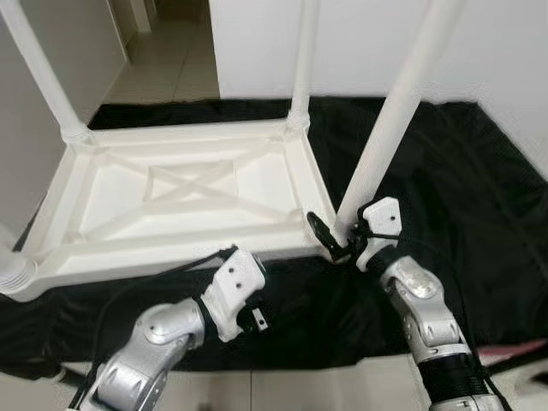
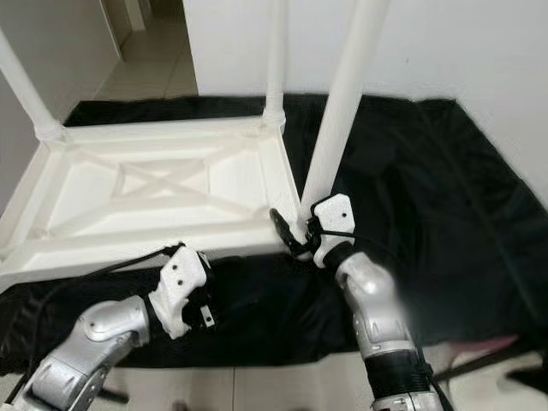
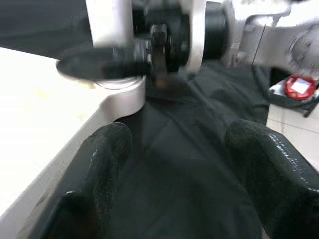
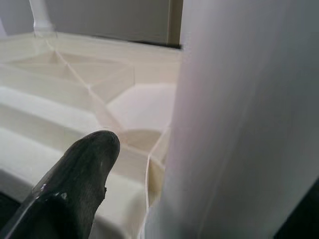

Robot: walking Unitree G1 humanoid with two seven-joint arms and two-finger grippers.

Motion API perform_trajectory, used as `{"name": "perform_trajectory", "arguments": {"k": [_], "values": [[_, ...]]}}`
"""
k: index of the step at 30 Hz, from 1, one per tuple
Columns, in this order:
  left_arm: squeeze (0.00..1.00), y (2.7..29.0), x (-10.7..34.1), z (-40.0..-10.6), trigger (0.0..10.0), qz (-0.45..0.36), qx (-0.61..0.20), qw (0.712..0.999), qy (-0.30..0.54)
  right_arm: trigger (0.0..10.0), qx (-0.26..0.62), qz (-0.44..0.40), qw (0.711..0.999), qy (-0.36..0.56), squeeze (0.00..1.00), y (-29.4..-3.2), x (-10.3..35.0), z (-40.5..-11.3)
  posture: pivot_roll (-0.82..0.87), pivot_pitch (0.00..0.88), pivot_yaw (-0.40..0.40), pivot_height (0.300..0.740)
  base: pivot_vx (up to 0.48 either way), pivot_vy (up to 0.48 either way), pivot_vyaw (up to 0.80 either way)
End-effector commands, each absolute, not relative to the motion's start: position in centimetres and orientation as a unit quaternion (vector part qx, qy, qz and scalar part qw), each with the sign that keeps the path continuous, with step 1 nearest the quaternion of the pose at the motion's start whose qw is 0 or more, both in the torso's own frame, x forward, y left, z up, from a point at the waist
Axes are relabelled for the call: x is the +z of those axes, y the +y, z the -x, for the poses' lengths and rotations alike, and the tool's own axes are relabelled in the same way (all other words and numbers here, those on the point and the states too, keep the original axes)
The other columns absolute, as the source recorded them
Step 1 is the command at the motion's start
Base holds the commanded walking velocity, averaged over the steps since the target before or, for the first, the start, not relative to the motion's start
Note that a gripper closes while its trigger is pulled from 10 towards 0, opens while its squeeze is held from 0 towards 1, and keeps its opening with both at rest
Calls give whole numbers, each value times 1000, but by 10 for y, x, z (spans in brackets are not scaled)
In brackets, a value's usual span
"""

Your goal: Building children table

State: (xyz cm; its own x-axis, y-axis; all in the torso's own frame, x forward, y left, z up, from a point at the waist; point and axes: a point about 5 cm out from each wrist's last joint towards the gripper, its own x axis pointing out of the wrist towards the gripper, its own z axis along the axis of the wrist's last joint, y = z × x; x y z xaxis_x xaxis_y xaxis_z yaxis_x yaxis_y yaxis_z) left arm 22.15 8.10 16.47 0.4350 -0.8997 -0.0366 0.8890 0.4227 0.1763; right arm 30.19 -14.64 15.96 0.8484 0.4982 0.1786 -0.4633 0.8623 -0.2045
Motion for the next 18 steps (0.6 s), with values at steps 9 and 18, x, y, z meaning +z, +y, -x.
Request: {"name": "perform_trajectory", "arguments": {"k": [9,18], "values": [[0,86,172,-215,10000,-80,-521,849,-23,10000,261,73,955,-118,0,-145,162,-296,-3,239,57,740,0,0,0],[0,88,173,-213,10000,-79,-517,852,-15,10000,272,77,952,-117,0,-142,163,-296,0,216,41,740,0,0,0]]}}
